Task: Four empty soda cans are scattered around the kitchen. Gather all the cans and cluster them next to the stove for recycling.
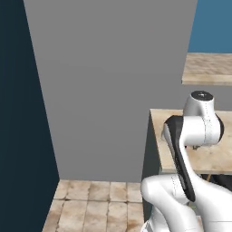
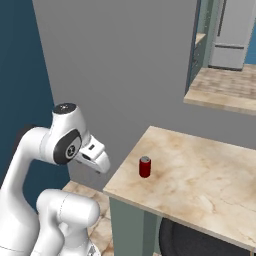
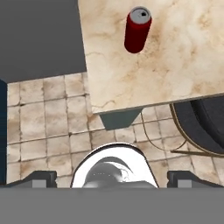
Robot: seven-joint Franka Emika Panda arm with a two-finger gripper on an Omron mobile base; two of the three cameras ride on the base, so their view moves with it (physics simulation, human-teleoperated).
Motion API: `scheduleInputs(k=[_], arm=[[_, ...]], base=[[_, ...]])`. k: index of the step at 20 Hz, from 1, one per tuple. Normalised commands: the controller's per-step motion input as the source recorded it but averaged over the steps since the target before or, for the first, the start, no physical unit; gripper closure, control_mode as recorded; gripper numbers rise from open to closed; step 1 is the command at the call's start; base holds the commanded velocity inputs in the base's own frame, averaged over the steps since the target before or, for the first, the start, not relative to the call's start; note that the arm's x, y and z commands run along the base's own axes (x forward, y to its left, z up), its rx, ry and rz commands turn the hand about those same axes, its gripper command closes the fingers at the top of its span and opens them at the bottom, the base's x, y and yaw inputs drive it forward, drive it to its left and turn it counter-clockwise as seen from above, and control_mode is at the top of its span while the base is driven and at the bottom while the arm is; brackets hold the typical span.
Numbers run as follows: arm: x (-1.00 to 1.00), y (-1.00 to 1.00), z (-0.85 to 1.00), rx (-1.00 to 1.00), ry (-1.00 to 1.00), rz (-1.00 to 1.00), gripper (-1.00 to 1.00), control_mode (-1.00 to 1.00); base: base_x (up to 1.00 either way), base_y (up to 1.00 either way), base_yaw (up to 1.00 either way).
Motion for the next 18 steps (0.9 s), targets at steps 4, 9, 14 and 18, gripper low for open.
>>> scheduleInputs(k=[4, 9, 14, 18], arm=[[0.00, -0.14, 0.37, 0.09, 0.22, -0.14, -1.00, -1.00], [-0.06, -0.23, 0.27, 0.11, 0.16, -0.07, -1.00, -1.00], [-0.12, -0.29, 0.10, 0.03, 0.05, -0.01, -1.00, -1.00], [-0.11, -0.29, -0.01, 0.00, 0.02, 0.00, -1.00, -1.00]], base=[[0.00, 0.00, 0.00], [0.00, 0.00, 0.00], [0.00, 0.00, 0.00], [0.00, 0.00, 0.00]])
